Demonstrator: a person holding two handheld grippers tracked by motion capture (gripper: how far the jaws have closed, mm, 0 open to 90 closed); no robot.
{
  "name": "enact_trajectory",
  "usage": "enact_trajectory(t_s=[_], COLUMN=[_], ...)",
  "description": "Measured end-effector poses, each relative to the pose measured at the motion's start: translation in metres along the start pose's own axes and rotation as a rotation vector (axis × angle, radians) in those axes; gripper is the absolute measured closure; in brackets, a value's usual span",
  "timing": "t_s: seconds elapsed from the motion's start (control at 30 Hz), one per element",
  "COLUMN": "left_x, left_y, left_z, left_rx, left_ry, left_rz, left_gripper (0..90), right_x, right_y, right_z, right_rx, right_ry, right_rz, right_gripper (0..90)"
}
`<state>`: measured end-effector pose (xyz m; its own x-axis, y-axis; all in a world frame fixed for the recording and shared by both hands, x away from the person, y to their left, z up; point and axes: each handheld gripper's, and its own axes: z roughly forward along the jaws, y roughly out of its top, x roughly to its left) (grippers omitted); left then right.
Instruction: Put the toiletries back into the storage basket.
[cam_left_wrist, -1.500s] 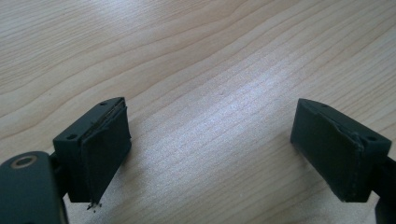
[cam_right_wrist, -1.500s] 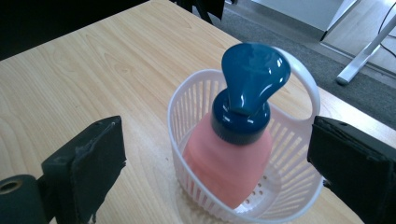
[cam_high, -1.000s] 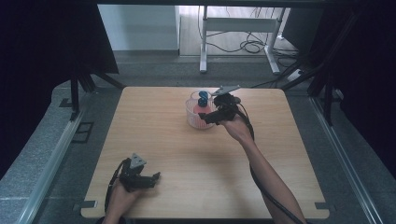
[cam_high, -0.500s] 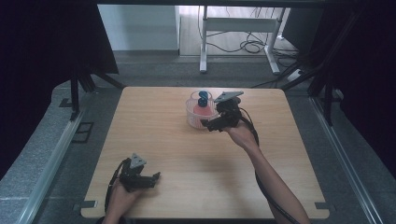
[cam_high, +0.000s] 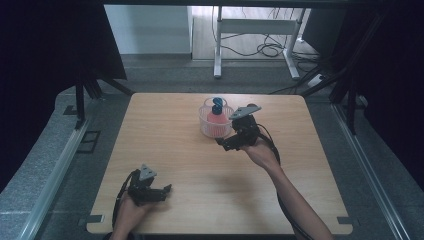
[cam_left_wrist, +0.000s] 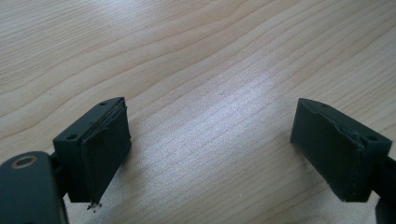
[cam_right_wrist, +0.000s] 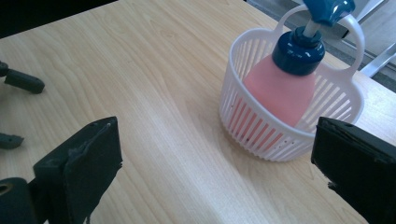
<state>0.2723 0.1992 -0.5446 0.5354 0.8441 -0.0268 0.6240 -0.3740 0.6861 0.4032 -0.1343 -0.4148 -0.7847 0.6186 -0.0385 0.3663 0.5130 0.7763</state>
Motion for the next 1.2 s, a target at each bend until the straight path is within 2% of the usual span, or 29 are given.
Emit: enact_trajectory(t_s=[0.37,0.63,0.93,1.2], left_x=[0.0,0.0,0.0,-0.001], left_y=[0.0,0.0,0.0,0.0], left_z=[0.0,0.0,0.0,0.0], left_rx=[0.001,0.002,0.002,0.0], left_ry=[0.001,0.003,0.006,0.004], left_rz=[0.002,0.001,-0.002,-0.004], left_gripper=[11.5,11.4,11.4,11.4], right_x=[0.008,0.011,0.01,0.011], right_y=[-0.018,-0.035,-0.061,-0.088], right_z=[-0.011,-0.022,-0.033,-0.043], right_rx=[0.0,-0.002,0.005,0.016], right_ry=[0.011,0.006,0.004,-0.019], right_rz=[-0.019,-0.008,0.024,0.044], right_gripper=[0.0,0.0,0.0,0.3])
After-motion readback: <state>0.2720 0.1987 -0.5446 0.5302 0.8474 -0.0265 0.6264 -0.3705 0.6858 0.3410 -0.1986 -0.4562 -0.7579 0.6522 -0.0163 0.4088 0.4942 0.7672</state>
